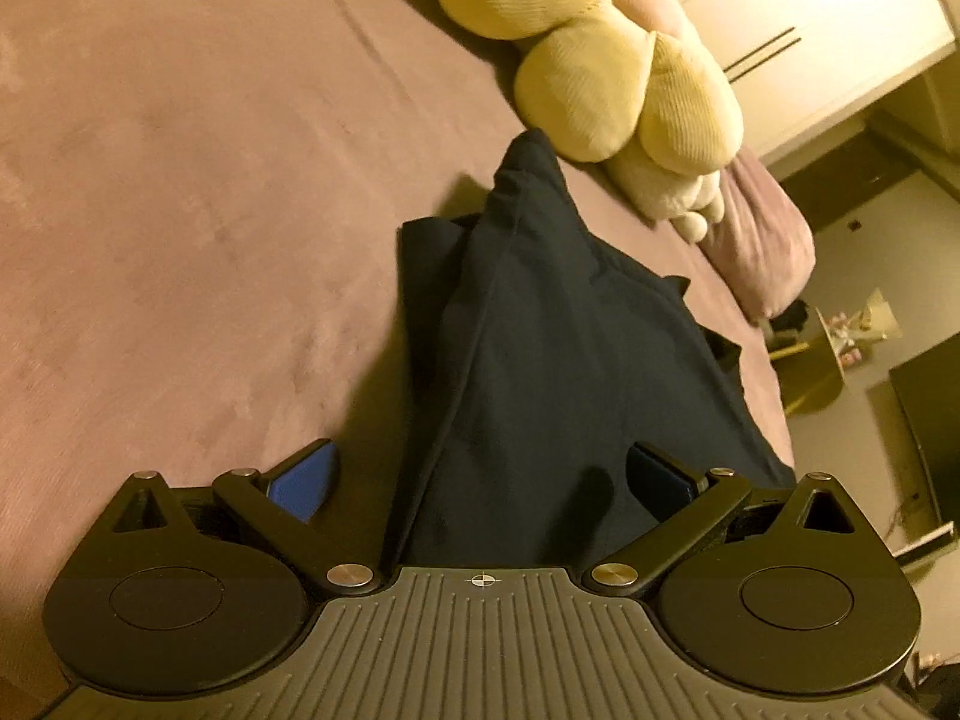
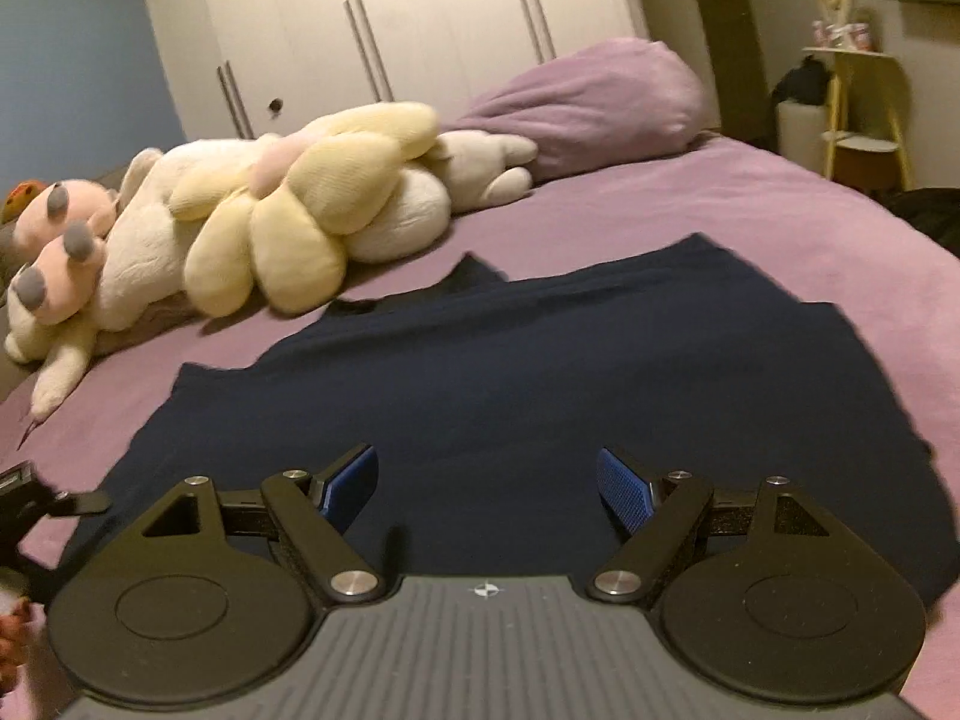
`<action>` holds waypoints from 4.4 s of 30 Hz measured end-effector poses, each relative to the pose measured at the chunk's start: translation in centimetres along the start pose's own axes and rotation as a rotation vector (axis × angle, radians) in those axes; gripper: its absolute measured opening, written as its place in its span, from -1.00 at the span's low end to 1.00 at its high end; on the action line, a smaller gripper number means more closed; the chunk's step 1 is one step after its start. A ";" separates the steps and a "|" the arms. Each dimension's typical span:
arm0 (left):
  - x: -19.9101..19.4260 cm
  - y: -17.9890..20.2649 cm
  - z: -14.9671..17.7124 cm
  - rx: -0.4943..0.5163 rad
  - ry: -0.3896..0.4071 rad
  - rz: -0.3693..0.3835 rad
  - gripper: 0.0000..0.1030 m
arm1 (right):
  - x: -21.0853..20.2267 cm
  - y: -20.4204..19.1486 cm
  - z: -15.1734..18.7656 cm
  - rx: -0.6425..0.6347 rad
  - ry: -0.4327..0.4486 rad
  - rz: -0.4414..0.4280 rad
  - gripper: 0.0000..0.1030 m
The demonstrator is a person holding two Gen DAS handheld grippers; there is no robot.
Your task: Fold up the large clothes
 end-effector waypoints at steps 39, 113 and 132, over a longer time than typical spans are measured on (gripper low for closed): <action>0.4 14.3 -1.5 0.090 -0.135 0.158 -0.40 | 1.9 -6.5 5.3 -0.136 -0.175 0.013 -0.93; 16.2 24.8 12.2 0.397 -0.167 0.100 0.64 | 2.5 8.9 -7.3 0.173 -0.109 0.069 -0.71; 16.7 25.3 8.0 0.360 -0.002 0.001 0.87 | 10.9 5.3 -10.1 -0.041 -0.002 0.259 -0.52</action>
Point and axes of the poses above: each gripper's, at about its wrist camera, not at the fingertips, and x roughly the way its jaws point, y to its right, z to its underside, the point moved 10 cm from there along x, roughly the way its jaws point, and after that the axes turned 14 degrees about z, right-handed, at the moved point
